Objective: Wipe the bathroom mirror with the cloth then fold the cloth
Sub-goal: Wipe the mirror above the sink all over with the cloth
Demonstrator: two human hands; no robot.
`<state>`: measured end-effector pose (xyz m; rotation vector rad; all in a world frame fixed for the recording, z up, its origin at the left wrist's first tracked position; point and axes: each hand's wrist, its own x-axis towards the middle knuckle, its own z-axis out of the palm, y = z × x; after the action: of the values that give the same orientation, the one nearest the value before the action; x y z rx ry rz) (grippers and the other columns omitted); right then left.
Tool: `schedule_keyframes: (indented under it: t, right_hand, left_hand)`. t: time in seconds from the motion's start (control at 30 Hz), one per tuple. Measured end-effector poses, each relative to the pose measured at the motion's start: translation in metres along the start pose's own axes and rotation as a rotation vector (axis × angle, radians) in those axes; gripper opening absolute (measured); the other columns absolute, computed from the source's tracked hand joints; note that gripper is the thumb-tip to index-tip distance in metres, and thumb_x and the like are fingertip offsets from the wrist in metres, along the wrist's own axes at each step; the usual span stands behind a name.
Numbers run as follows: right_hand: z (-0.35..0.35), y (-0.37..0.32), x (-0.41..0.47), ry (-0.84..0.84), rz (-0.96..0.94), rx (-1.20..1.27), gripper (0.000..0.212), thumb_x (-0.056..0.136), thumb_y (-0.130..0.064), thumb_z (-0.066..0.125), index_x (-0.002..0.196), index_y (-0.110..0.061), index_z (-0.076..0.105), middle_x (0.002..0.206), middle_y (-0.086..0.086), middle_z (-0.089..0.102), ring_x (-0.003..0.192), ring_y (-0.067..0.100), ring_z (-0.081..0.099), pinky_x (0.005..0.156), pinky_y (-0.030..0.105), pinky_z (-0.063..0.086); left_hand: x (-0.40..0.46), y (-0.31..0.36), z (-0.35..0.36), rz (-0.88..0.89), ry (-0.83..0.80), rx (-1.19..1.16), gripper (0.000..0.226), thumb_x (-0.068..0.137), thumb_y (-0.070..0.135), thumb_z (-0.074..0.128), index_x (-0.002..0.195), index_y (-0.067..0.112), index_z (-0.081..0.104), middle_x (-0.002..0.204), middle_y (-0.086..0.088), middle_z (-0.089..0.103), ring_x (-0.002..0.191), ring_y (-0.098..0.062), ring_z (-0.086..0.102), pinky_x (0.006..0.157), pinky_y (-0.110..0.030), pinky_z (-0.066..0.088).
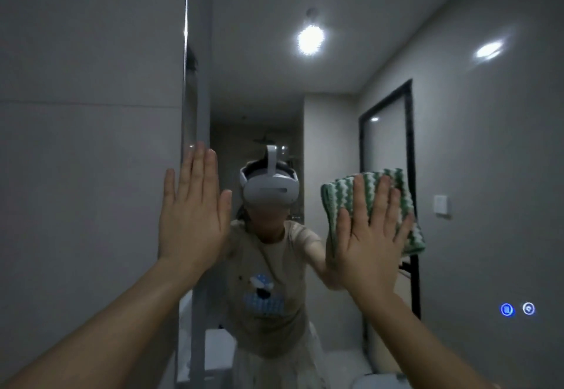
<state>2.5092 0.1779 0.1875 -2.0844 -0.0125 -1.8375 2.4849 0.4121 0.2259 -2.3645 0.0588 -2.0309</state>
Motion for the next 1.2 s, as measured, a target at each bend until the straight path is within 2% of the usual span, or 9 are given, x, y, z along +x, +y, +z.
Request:
schedule_keyframes:
  t: [0.13, 0.3, 0.4, 0.6, 0.7, 0.87, 1.07, 1.13, 1.2]
  right_hand:
    - [0.008, -0.041, -0.021, 0.003, 0.184, 0.044, 0.055, 0.098, -0.041, 0.023, 0.150, -0.024, 0.016, 0.157, 0.012, 0.011, 0.143, 0.029, 0.008, 0.115, 0.048, 0.001]
    - [0.018, -0.088, -0.062, -0.132, -0.208, -0.014, 0.056, 0.099, -0.044, 0.008, 0.150, -0.024, 0.022, 0.157, 0.012, 0.014, 0.143, 0.029, 0.011, 0.114, 0.052, 0.000]
    - [0.023, -0.105, -0.080, -0.119, -0.359, -0.017, 0.052, 0.099, -0.042, 0.020, 0.148, -0.025, 0.027, 0.156, 0.008, 0.019, 0.143, 0.027, 0.016, 0.115, 0.052, 0.000]
    - [0.010, -0.038, -0.056, -0.142, -0.700, -0.079, 0.052, 0.099, -0.046, 0.030, 0.148, -0.030, 0.026, 0.156, 0.003, 0.020, 0.145, 0.024, 0.016, 0.115, 0.052, 0.012]
    - [0.003, 0.004, -0.054, -0.129, -0.601, -0.107, 0.053, 0.100, -0.048, 0.021, 0.149, -0.030, 0.019, 0.157, 0.003, 0.014, 0.145, 0.023, 0.011, 0.115, 0.053, 0.010]
    - [-0.003, 0.066, -0.092, -0.097, -0.170, -0.087, 0.054, 0.099, -0.047, 0.016, 0.150, -0.030, 0.009, 0.158, 0.007, 0.011, 0.145, 0.024, 0.008, 0.116, 0.051, 0.006]
    - [0.012, 0.031, -0.129, 0.000, 0.267, 0.030, 0.055, 0.100, -0.040, 0.021, 0.151, -0.022, 0.011, 0.157, 0.015, 0.011, 0.144, 0.031, 0.009, 0.115, 0.050, 0.002]
    - [0.015, 0.009, -0.139, -0.017, 0.242, 0.045, 0.056, 0.100, -0.041, 0.020, 0.151, -0.020, 0.010, 0.157, 0.017, 0.011, 0.144, 0.032, 0.008, 0.115, 0.051, 0.003]
    - [0.020, -0.010, -0.163, -0.079, 0.048, 0.034, 0.057, 0.099, -0.043, 0.020, 0.151, -0.022, 0.007, 0.156, 0.015, 0.010, 0.143, 0.032, 0.007, 0.115, 0.052, 0.002]
  left_hand:
    - [-0.042, -0.003, 0.006, 0.073, -0.057, 0.033, 0.061, 0.099, 0.039, 0.016, 0.149, 0.004, 0.014, 0.157, -0.010, 0.008, 0.145, -0.022, 0.006, 0.117, -0.041, 0.002]
    - [-0.050, -0.004, 0.012, 0.047, -0.017, 0.065, 0.061, 0.099, 0.038, 0.014, 0.149, 0.004, 0.011, 0.157, -0.010, 0.007, 0.144, -0.021, 0.006, 0.116, -0.041, -0.001]
    - [-0.053, -0.006, 0.017, 0.047, -0.012, 0.095, 0.067, 0.094, 0.035, 0.029, 0.150, 0.005, 0.006, 0.157, -0.008, 0.005, 0.144, -0.022, 0.005, 0.115, -0.041, -0.004]
    - [-0.068, 0.010, 0.015, -0.080, 0.000, 0.009, 0.059, 0.100, 0.036, 0.012, 0.149, 0.004, 0.011, 0.157, -0.011, 0.010, 0.144, -0.023, 0.008, 0.115, -0.041, -0.002]
    - [-0.109, 0.026, 0.018, -0.091, -0.031, -0.038, 0.059, 0.100, 0.035, 0.017, 0.149, 0.003, 0.011, 0.157, -0.012, 0.009, 0.144, -0.025, 0.009, 0.116, -0.042, 0.002]
    - [-0.135, 0.029, 0.019, -0.077, -0.063, -0.038, 0.059, 0.100, 0.036, 0.016, 0.148, 0.004, 0.004, 0.157, -0.012, 0.006, 0.145, -0.024, 0.005, 0.117, -0.041, 0.000]
    - [-0.140, 0.032, 0.024, -0.109, -0.052, -0.026, 0.060, 0.100, 0.037, 0.013, 0.149, 0.004, 0.002, 0.158, -0.012, 0.005, 0.145, -0.024, 0.003, 0.118, -0.042, 0.003]
    - [-0.143, 0.035, 0.025, -0.119, -0.042, -0.030, 0.060, 0.099, 0.036, 0.014, 0.149, 0.005, 0.002, 0.158, -0.012, 0.004, 0.145, -0.023, 0.003, 0.118, -0.041, 0.003]
    - [-0.155, 0.038, 0.027, -0.114, -0.052, -0.042, 0.060, 0.100, 0.037, 0.014, 0.149, 0.004, 0.003, 0.158, -0.012, 0.004, 0.145, -0.024, 0.003, 0.117, -0.040, 0.002]
